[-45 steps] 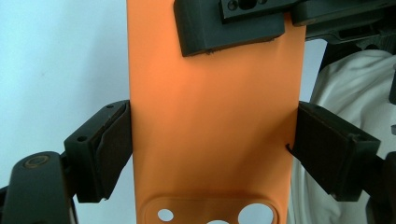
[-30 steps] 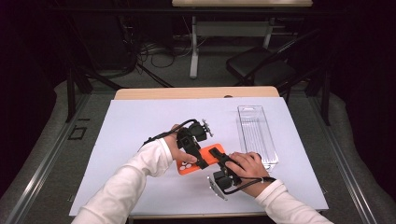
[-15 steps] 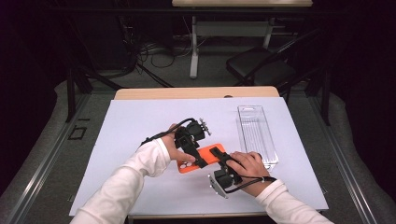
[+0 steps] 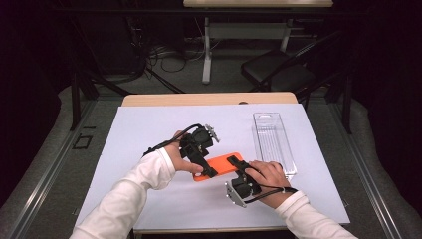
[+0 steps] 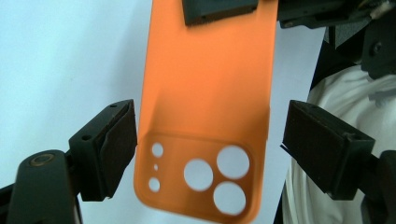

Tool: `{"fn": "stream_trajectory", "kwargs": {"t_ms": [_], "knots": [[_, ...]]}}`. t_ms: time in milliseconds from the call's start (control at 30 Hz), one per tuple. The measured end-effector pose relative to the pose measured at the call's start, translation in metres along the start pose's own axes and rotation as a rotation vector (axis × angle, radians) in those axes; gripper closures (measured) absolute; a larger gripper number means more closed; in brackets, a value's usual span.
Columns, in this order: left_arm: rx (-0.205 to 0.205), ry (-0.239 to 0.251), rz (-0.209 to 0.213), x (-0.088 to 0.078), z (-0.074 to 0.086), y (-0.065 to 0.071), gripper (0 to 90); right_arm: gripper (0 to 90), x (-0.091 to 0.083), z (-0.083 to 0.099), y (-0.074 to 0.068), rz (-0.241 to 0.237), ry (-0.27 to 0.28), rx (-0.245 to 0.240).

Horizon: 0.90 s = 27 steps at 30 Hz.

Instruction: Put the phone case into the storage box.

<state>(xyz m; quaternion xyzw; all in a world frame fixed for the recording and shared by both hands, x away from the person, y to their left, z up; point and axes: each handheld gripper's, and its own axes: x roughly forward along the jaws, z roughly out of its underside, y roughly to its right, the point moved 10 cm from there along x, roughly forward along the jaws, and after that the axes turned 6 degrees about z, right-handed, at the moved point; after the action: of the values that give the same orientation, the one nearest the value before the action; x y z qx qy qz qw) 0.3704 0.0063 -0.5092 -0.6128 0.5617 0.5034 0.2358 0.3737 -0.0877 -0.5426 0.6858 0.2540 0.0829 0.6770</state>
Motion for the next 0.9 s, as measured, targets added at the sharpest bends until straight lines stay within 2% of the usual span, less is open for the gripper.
{"fn": "stream_trajectory", "kwargs": {"t_ms": [333, 567, 767, 900], "knots": [[-0.014, 0.063, -0.023, -0.019, 0.008, -0.004, 18.3, 86.1, -0.003, 0.009, 0.002, -0.027, -0.007, 0.075], [-0.035, 0.101, -0.029, -0.032, 0.019, -0.007, 19.3, 86.2, -0.004, 0.013, 0.001, -0.053, -0.007, 0.187], [-0.052, 0.133, -0.035, -0.039, 0.026, -0.009, 19.9, 86.2, -0.005, 0.016, 0.002, -0.074, -0.003, 0.231], [-0.056, 0.148, -0.035, -0.041, 0.03, -0.01, 20.8, 86.2, -0.006, 0.017, 0.003, -0.089, 0.0, 0.3]]}}
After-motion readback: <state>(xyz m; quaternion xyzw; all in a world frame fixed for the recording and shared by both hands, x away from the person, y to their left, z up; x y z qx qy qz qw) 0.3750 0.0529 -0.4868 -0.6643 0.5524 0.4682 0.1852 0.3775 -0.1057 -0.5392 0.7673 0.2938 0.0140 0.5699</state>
